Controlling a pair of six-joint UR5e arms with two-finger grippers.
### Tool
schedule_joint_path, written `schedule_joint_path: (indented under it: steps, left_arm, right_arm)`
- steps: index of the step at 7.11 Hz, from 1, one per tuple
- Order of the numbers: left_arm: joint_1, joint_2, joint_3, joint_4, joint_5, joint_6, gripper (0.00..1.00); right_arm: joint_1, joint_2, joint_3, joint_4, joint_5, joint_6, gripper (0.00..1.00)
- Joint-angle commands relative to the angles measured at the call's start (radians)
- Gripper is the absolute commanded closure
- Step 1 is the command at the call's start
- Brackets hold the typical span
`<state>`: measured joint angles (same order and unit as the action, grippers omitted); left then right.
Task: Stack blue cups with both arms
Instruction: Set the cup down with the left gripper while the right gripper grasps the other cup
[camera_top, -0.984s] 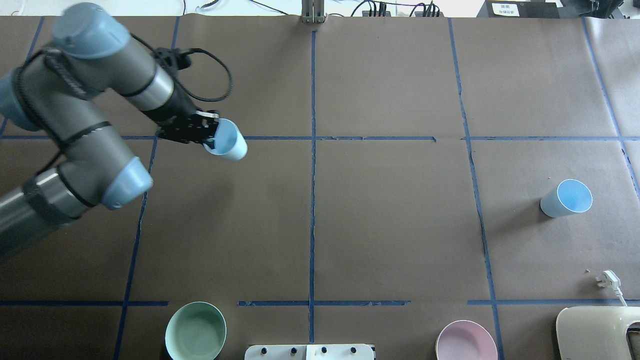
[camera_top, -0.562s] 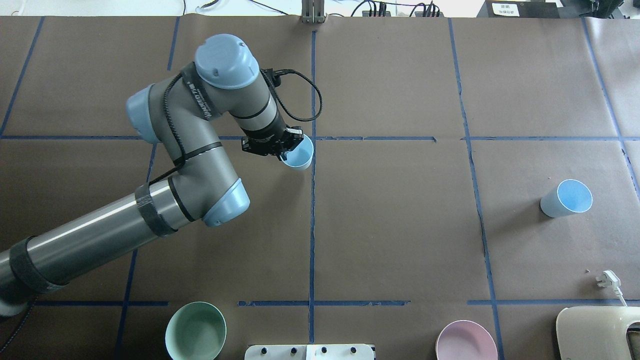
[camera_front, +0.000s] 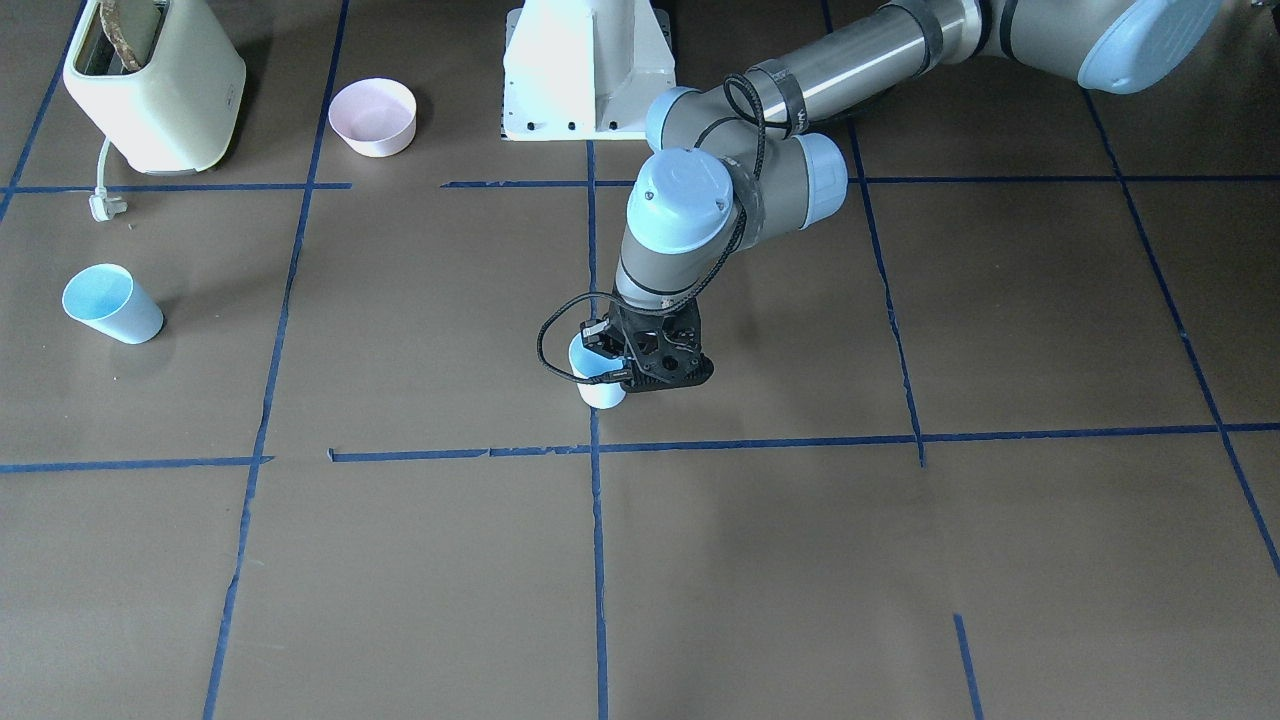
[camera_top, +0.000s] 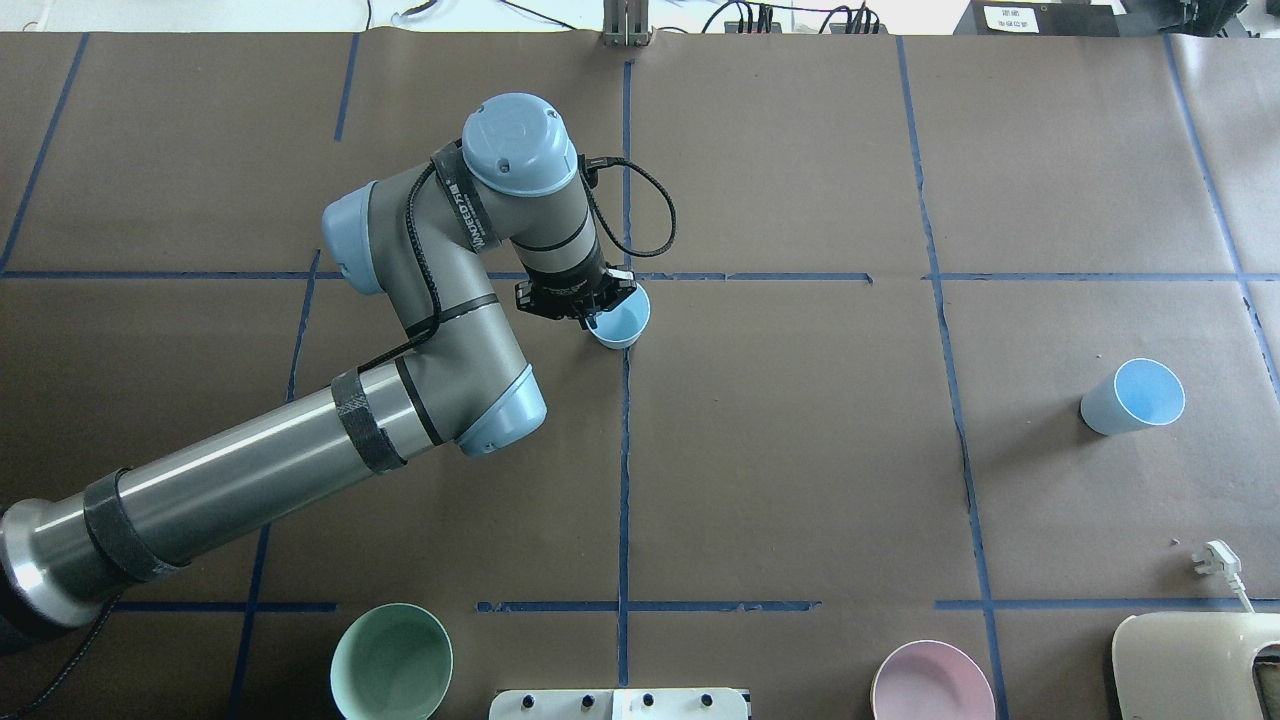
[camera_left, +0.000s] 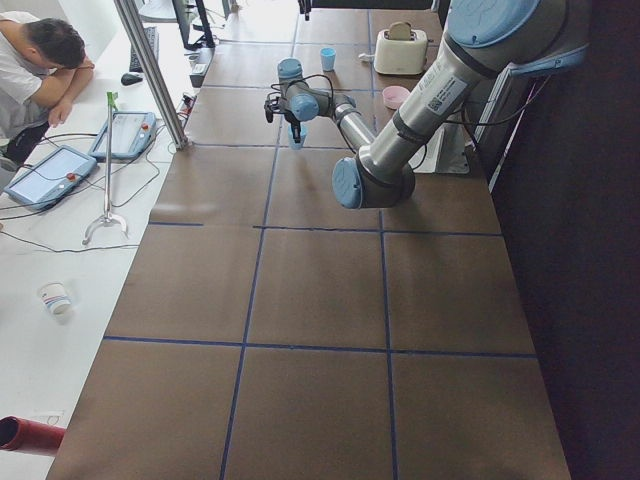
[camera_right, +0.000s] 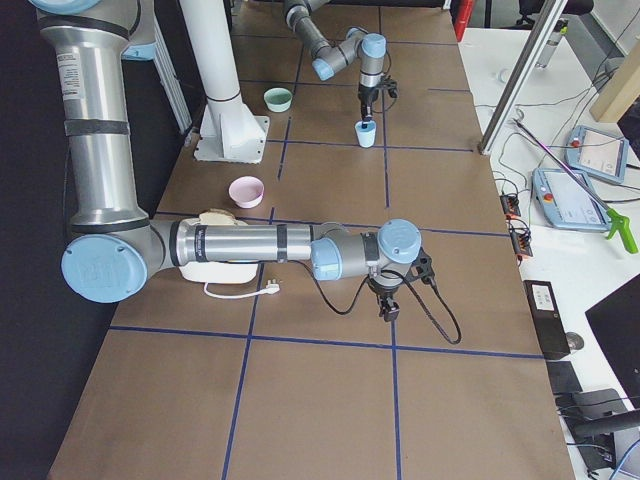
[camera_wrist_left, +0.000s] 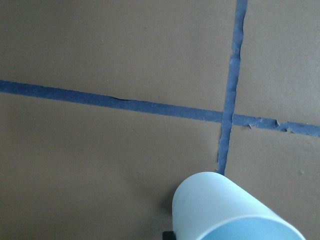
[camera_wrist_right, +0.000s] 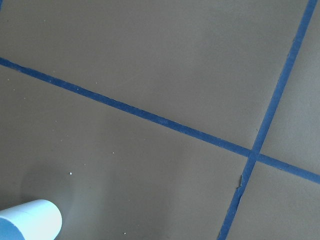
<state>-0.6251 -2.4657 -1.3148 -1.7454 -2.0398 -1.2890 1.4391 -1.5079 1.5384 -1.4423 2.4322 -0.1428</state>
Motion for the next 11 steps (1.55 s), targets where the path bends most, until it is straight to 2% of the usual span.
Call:
schedule_joint_path:
  steps: [1, 2, 3, 4, 5, 6, 7, 8, 9, 10, 11]
  left_arm:
    - [0.013, -0.013, 0.003, 0.0, 0.003, -0.001, 1.0]
    - [0.021, -0.013, 0.003, 0.0, 0.01, -0.001, 1.0]
    - [0.024, -0.01, 0.003, 0.0, 0.01, -0.001, 0.93]
    - [0.025, -0.01, 0.003, -0.002, 0.009, 0.0, 0.74]
    - [0.025, -0.012, 0.002, 0.0, 0.01, 0.0, 0.18]
    - [0.022, -0.009, -0.006, -0.005, 0.027, -0.001, 0.0]
    - [0.003, -0.009, -0.042, -0.003, 0.024, -0.004, 0.0]
    - [-0.025, 0.011, -0.088, -0.005, 0.021, -0.009, 0.0]
    - [-0.027, 0.048, -0.116, -0.011, 0.021, -0.003, 0.0]
    - [-0.034, 0.072, -0.121, -0.057, 0.023, -0.003, 0.0]
    - [-0.036, 0.085, -0.121, -0.069, 0.023, -0.003, 0.0]
  right_arm:
    - [0.001, 0.0, 0.002, -0.001, 0.002, 0.003, 0.0]
    - [0.001, 0.0, -0.001, -0.001, 0.002, 0.008, 0.0]
    - [0.0, 0.0, -0.001, -0.001, 0.01, 0.008, 0.0]
    - [0.001, 0.0, -0.006, -0.001, 0.028, 0.008, 0.0]
    - [-0.008, 0.005, -0.003, 0.002, 0.025, 0.006, 0.0]
    - [-0.008, 0.002, -0.003, 0.0, 0.027, 0.008, 0.0]
    - [-0.009, -0.008, 0.026, 0.002, 0.033, 0.043, 0.0]
    - [-0.032, -0.02, 0.108, 0.002, 0.037, 0.149, 0.0]
    - [-0.066, -0.123, 0.22, 0.005, 0.03, 0.29, 0.0]
    - [-0.11, -0.188, 0.306, 0.058, 0.009, 0.363, 0.0]
    - [-0.203, -0.233, 0.302, 0.171, -0.027, 0.516, 0.01]
